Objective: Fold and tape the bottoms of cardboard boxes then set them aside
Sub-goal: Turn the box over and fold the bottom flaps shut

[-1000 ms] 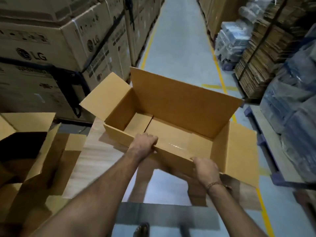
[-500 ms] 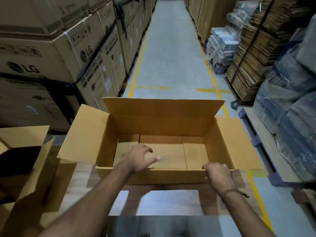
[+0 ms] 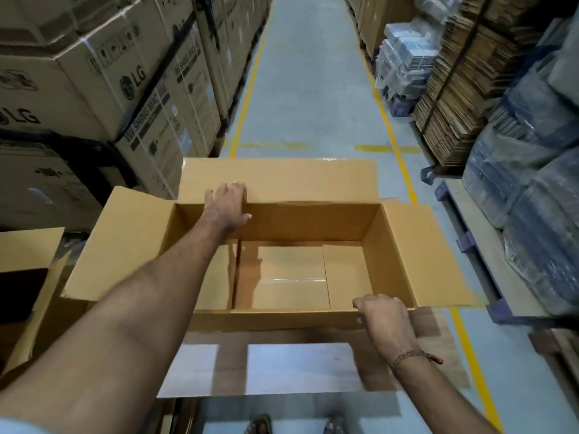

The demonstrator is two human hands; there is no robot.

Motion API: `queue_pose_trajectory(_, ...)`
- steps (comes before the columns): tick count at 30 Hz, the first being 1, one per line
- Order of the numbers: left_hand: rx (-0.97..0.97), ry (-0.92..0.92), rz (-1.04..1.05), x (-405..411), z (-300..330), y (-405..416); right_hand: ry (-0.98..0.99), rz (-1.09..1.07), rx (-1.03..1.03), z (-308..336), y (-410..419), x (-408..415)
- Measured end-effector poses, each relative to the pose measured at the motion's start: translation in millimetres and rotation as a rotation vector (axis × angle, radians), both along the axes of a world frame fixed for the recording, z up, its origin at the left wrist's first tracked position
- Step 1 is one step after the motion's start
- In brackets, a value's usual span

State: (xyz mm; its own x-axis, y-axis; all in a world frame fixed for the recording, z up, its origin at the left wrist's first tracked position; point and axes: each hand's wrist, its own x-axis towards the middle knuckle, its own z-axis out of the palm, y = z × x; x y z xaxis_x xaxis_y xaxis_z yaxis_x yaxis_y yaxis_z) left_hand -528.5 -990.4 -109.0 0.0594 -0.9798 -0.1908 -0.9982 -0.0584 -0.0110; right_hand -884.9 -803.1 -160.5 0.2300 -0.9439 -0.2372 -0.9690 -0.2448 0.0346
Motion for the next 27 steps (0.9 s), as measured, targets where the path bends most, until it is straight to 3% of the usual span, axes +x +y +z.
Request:
queue_pose_trajectory(3,0.043,-0.008,0.003,-4.0,-19.7,-12.2,-0.003,-0.048,0.015,-5.5,2.2,-1.4)
queue_pose_trajectory(7,-0.106,0.032,0.015,5.0,-42.4,-25.8,0.012,-0.067,0.002,-13.1,-0.1,-1.2)
queue_pose_trajectory(15,-0.201,0.063,0.034,9.3,-56.9,-22.8,-0.013,-0.031,-0.037,-21.6,-7.6,-4.2)
queue_pose_trajectory(20,-0.044,0.271,0.087,3.5,-45.6,-10.8,0.0,-0.021,-0.063,-18.8,-7.1,-5.6)
queue_pose_trajectory(23,-0.092,0.461,0.091,2.7,-31.8,20.0,-0.007,-0.015,-0.075,-14.0,-5.1,-4.3)
queue_pose_trajectory(24,-0.164,0.443,0.134,4.6,-30.6,36.8,-0.005,-0.007,-0.078,-12.0,-3.3,-3.1)
queue_pose_trajectory(27,-0.379,0.158,0.404,18.6,-28.6,92.0,-0.027,0.015,-0.049,-4.9,-2.5,-4.1)
